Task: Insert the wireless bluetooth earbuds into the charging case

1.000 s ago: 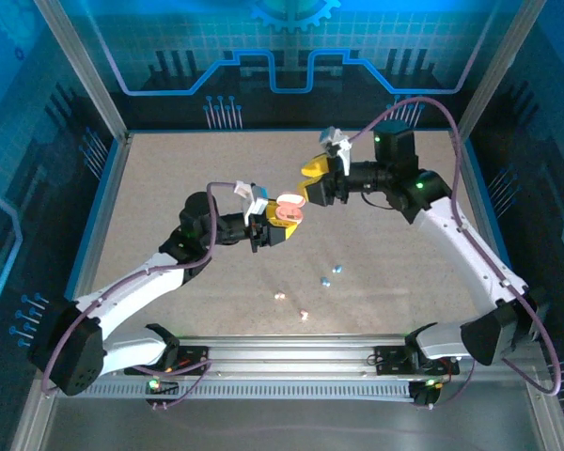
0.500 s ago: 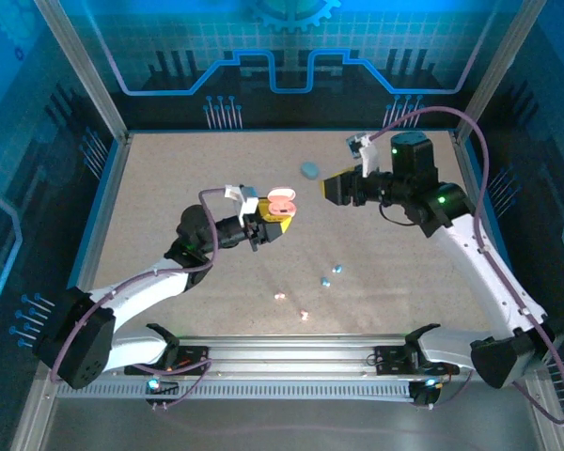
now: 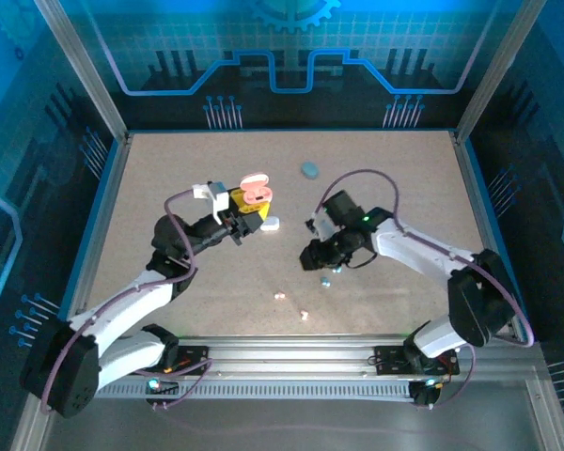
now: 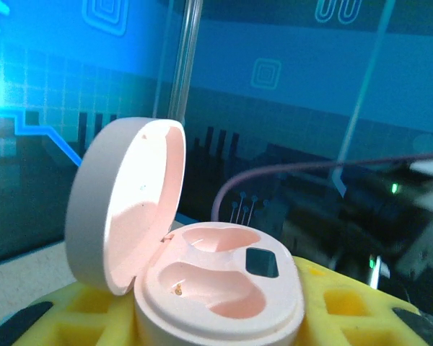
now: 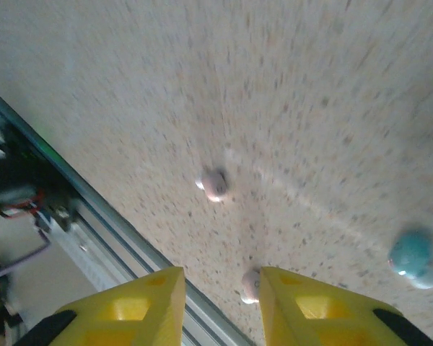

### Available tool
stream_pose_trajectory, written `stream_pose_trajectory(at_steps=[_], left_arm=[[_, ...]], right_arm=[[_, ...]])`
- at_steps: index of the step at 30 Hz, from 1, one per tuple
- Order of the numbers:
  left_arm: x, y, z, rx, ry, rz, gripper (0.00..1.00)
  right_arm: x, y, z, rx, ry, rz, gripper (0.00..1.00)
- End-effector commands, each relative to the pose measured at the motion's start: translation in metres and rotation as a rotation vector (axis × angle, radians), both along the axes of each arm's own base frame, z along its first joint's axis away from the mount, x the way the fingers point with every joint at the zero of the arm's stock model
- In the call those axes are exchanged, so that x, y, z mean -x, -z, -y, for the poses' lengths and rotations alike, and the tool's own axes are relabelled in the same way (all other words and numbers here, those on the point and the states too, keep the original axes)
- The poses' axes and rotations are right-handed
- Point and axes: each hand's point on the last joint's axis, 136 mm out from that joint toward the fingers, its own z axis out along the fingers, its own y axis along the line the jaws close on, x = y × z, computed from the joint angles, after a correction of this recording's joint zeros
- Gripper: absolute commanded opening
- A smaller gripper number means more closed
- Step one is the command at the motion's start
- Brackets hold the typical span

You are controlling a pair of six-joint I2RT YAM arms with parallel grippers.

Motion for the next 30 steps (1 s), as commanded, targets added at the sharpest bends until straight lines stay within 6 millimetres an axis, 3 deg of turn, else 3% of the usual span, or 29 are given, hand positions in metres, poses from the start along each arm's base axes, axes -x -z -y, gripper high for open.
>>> stream_pose_trajectory(at_steps=[1,8,17,30], left_arm=[[0.002,-0.01,-0.009,-0.03,-0.057,0.039,0.33],[0.008,-0.018,-0.011,-0.049,-0.06,0.059,0.33],[0.01,-0.021,-0.01,-0.042,-0.045,0.058,0.33],[0.005,-0.017,-0.007,-0.057,-0.042,0.043,0.33]], right_arm=[[0.017,0.018,-0.003,0.087,0.038,-0.034,0.32],[0.054,0.052,-0.001,0.229,0.017,-0.074,0.39],[0.067,0.076,-0.005,0.359,-0.077,-0.104,0.4],[0.077,0.086,-0.009,0.374,-0.125,-0.155,0.35]])
